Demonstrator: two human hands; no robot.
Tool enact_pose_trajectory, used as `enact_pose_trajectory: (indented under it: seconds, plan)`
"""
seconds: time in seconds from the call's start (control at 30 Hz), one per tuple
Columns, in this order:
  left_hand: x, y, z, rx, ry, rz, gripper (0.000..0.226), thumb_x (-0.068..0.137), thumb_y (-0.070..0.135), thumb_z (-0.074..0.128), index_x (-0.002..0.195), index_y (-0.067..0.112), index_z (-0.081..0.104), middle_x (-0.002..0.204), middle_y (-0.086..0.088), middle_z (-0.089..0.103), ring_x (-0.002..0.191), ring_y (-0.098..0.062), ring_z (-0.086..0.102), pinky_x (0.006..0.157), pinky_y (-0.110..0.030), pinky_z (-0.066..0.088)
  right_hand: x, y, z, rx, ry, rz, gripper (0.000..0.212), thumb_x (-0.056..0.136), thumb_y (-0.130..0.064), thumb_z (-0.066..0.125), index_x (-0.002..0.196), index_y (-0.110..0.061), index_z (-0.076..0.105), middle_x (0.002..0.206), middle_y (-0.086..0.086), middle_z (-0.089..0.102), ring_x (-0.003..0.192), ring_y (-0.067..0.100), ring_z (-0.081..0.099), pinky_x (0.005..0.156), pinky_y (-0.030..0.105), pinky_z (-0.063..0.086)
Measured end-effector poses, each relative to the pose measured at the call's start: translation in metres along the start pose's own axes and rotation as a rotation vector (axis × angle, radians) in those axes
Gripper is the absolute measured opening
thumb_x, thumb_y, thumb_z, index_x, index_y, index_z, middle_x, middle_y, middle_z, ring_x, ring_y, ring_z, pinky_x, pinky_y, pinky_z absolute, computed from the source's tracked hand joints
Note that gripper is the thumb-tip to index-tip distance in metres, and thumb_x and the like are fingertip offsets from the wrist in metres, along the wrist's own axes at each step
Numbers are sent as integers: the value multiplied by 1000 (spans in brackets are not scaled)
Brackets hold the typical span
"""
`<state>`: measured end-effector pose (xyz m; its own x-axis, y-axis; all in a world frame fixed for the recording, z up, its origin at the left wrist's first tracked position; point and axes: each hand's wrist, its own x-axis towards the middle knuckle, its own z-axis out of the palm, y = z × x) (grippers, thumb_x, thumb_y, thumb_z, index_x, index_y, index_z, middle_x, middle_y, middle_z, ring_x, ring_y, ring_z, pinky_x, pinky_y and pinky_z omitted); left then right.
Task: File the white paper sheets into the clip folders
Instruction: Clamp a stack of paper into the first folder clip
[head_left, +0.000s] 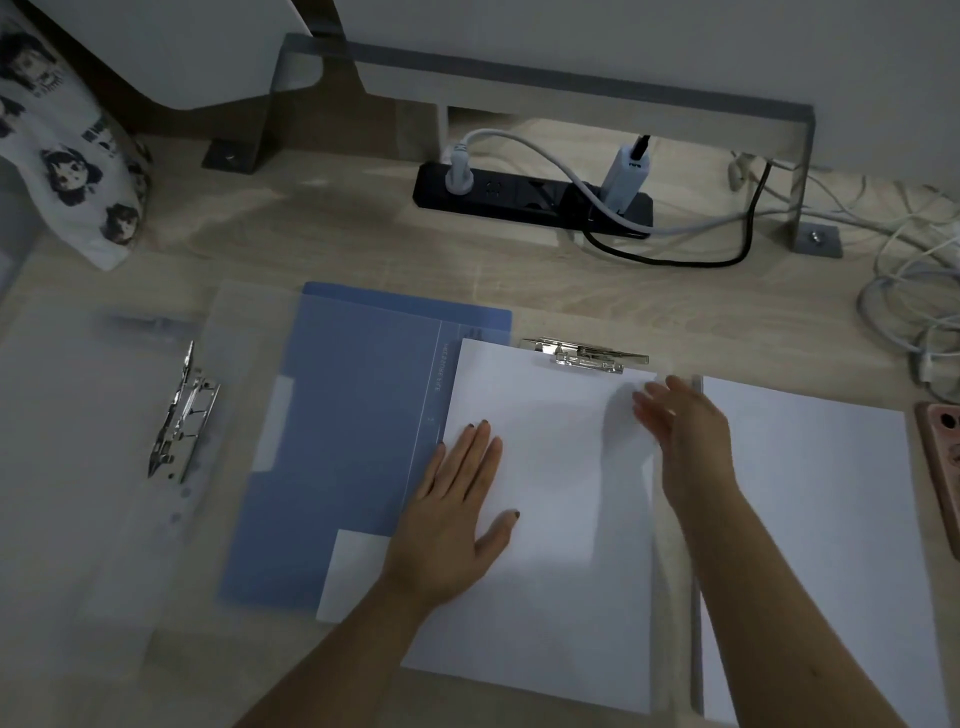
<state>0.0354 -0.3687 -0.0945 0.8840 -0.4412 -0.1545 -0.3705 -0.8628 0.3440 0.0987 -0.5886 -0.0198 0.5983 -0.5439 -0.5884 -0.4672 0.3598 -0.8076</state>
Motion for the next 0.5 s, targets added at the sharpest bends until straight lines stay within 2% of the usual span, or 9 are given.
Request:
enact_pose_trajectory:
  seconds: [0.07,0.13,0.23,0.3,0.37,0.43,0.5]
  plan:
    - [0,-1,0,-20,6,4,67,94,53,24,149,16,10,158,0,7,146,-12,0,117,-34,6,7,-11,11,62,-57,44,39,92,-2,44,130,5,41,87,2,55,85,15,59,87,24,50]
    - [0,-1,0,-51,20,15,67,94,51,26,148,15,12,158,0,9,146,-12,2,117,-35,9,4,-14,21,90,-89,11,41,90,1,46,131,0,43,91,2,58,97,17,57,99,27,44]
    - [0,0,-2,-81,45,16,66,93,48,31,148,14,16,158,0,12,146,-11,5,118,-34,11,-6,-7,31,-96,-98,-199,44,87,7,42,127,-10,49,105,3,62,104,13,57,94,14,42]
    - [0,1,-2,-83,52,12,66,93,48,33,148,15,18,157,-1,14,146,-11,5,118,-33,11,-9,3,38,-323,-141,-372,51,84,13,33,124,-12,53,114,1,62,108,11,57,84,1,39]
    - [0,0,-2,-74,46,6,66,93,49,33,148,15,18,157,0,14,146,-11,5,119,-31,7,-9,9,46,-526,-191,-496,57,83,15,32,127,-13,54,123,-1,59,112,7,52,84,-6,34]
    - [0,0,-2,-66,40,-1,66,92,50,33,147,15,19,157,0,15,146,-11,5,119,-29,4,-8,12,54,-670,-249,-593,59,83,16,33,131,-14,51,131,-1,55,115,4,48,87,-6,30]
    - [0,0,-3,-64,36,-3,66,92,50,34,147,14,22,156,-1,18,146,-12,7,120,-29,3,-6,16,60,-778,-271,-670,62,82,16,34,135,-13,46,137,2,50,120,11,48,90,4,33]
